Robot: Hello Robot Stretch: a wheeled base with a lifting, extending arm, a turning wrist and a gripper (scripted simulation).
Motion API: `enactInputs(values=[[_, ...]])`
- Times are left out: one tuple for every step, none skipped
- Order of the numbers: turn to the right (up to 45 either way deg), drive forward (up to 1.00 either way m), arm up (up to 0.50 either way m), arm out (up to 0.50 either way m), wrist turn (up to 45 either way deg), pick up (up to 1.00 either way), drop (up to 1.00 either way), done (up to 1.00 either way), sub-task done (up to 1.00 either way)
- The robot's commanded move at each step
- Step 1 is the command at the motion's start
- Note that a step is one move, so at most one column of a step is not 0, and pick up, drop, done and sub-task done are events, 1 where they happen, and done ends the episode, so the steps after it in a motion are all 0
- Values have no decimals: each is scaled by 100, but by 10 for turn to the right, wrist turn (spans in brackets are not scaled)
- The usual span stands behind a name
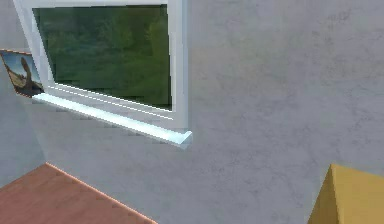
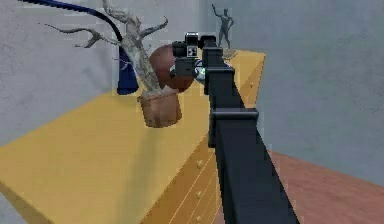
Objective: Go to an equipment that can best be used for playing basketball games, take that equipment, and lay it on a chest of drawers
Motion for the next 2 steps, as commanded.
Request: enactInputs(values=[[0,0,0,-10,0,0,0,0,0],[0,0,0,0,0,0,0,100,0]])
